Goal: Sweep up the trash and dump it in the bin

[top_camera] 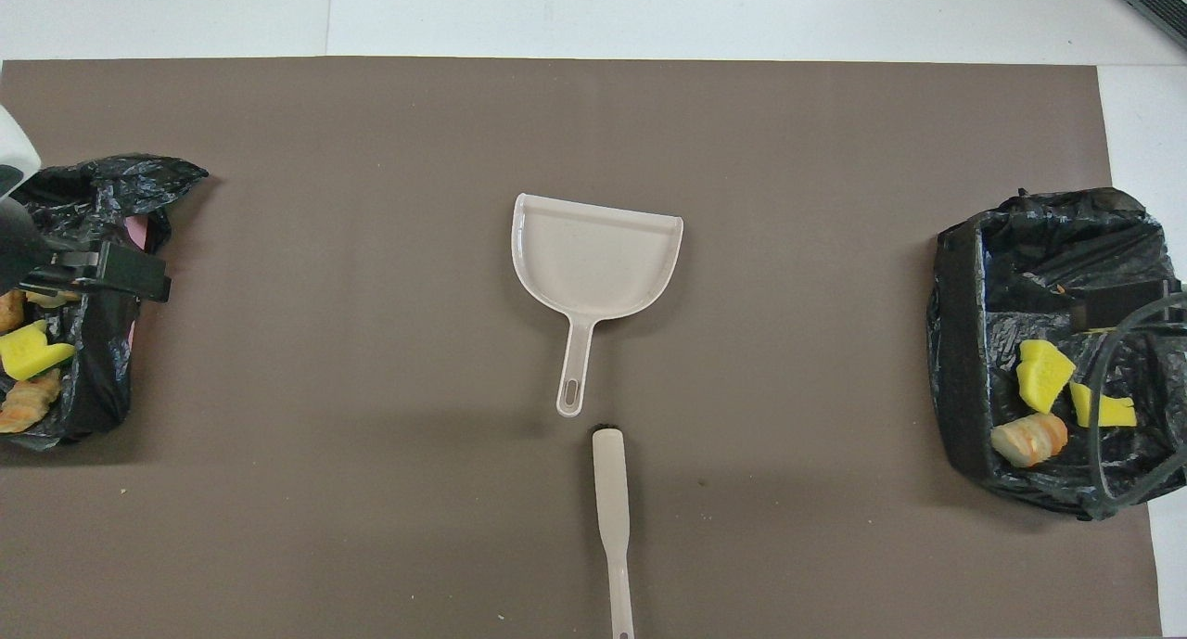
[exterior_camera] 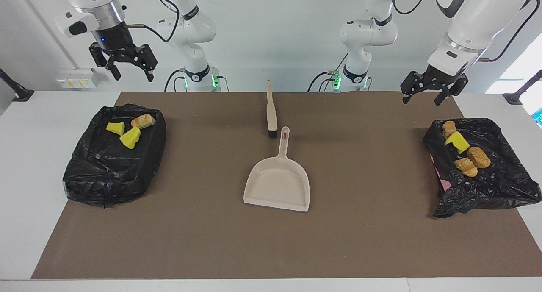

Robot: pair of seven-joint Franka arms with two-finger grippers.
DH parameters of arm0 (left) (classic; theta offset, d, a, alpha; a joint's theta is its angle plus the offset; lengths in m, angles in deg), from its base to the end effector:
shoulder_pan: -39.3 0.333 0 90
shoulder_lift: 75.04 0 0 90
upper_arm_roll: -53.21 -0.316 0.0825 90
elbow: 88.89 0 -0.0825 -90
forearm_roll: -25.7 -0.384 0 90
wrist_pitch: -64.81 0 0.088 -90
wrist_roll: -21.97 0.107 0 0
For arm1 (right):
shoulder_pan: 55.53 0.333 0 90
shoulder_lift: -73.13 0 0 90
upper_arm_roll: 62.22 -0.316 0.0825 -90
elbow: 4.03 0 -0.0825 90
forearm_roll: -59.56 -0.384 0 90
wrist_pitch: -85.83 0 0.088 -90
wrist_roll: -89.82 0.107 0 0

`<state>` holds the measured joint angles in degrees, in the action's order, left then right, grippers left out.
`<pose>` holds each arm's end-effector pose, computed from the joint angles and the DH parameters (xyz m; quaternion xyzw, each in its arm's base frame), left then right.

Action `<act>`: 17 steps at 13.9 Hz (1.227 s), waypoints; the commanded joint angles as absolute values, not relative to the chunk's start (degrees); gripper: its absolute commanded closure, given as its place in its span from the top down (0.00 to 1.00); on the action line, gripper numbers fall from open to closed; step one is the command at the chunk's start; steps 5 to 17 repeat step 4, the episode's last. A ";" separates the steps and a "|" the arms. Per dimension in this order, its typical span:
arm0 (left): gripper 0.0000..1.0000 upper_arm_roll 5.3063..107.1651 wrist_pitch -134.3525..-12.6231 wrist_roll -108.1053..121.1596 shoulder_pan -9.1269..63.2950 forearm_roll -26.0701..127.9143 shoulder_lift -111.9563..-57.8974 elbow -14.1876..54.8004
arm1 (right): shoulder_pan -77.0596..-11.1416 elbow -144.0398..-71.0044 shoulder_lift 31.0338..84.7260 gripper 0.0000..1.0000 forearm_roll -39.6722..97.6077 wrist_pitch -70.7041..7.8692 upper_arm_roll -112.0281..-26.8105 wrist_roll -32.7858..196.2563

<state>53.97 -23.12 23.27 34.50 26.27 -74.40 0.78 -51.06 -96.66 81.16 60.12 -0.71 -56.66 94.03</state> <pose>0.5448 -0.0542 0.6302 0.9981 -0.0600 -0.0098 0.0045 0.5037 -0.0148 0.6714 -0.9988 0.0462 -0.0165 0.0024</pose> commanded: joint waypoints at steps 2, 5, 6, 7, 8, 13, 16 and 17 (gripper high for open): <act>1.00 53.91 -22.64 24.08 34.47 25.61 -72.93 2.34 | -51.22 -96.76 81.40 1.00 60.61 -0.92 -56.68 92.11; 1.00 53.91 -22.64 23.99 34.47 25.70 -72.85 2.77 | -51.22 -96.76 81.40 1.00 60.61 -0.83 -56.68 92.11; 1.00 53.91 -22.64 23.99 34.47 25.70 -72.85 2.77 | -51.22 -96.76 81.40 1.00 60.61 -0.83 -56.68 92.11; 1.00 53.91 -22.64 23.99 34.47 25.70 -72.85 2.77 | -51.22 -96.76 81.40 1.00 60.61 -0.83 -56.68 92.11; 1.00 53.91 -22.64 23.99 34.47 25.70 -72.85 2.77 | -51.22 -96.76 81.40 1.00 60.61 -0.83 -56.68 92.11; 1.00 53.91 -22.64 23.99 34.47 25.70 -72.85 2.77 | -51.22 -96.76 81.40 1.00 60.61 -0.83 -56.68 92.11; 1.00 53.91 -22.64 23.99 34.47 25.70 -72.85 2.77 | -51.22 -96.76 81.40 1.00 60.61 -0.83 -56.68 92.11; 1.00 53.91 -22.64 23.99 34.47 25.70 -72.85 2.77 | -51.22 -96.76 81.40 1.00 60.61 -0.83 -56.68 92.11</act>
